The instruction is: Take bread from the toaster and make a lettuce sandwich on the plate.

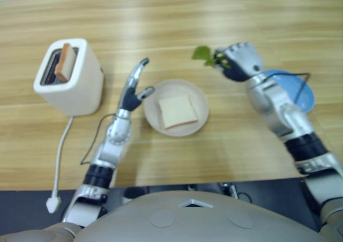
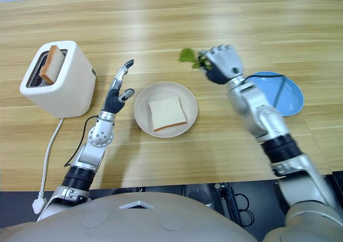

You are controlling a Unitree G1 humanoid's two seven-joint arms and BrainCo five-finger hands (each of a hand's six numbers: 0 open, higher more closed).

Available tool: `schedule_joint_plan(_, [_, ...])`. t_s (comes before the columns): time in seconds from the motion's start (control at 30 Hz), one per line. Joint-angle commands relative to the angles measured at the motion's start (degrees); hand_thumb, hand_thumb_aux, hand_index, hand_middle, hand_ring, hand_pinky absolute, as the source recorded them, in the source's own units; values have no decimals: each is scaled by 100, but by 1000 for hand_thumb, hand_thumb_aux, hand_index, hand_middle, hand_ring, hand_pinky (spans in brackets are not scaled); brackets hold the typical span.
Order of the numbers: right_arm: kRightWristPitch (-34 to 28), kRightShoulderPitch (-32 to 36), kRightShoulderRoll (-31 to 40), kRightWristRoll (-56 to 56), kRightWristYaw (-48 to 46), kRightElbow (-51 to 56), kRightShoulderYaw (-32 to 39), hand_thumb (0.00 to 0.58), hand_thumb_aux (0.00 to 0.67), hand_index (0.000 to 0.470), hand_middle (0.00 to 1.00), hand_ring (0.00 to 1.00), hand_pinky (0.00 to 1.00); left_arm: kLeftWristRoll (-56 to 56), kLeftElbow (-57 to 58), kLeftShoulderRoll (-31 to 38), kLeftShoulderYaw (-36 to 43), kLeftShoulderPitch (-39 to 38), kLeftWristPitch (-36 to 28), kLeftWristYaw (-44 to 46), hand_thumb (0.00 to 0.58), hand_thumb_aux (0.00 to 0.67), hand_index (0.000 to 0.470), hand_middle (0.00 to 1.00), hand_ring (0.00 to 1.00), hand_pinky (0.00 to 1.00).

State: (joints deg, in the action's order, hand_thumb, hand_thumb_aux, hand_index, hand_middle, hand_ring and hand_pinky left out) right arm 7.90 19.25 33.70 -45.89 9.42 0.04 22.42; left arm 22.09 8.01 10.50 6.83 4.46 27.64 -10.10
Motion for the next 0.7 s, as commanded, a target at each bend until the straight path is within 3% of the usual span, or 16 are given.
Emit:
schedule_joint_plan(0.03, [85, -50, -473, -185, -256, 68, 372, 580, 670, 460, 1000, 1000, 1000, -148, 113, 102, -179, 58, -27, 30, 0, 0, 0, 0, 0, 0])
schedule_joint_plan(0.27, [273, -29, -1170, -453, -317, 709, 910, 580, 670, 460, 1000, 1000, 1000, -295, 201, 127, -310, 95, -12, 71, 0, 0, 0, 0, 0, 0])
schedule_joint_plan(0.7, [512, -78, -777, -613, -221, 1322, 810, 580, 670, 460, 1000, 1000, 1000, -260, 196, 94, -268, 52, -18, 44, 0, 0, 0, 0, 0, 0])
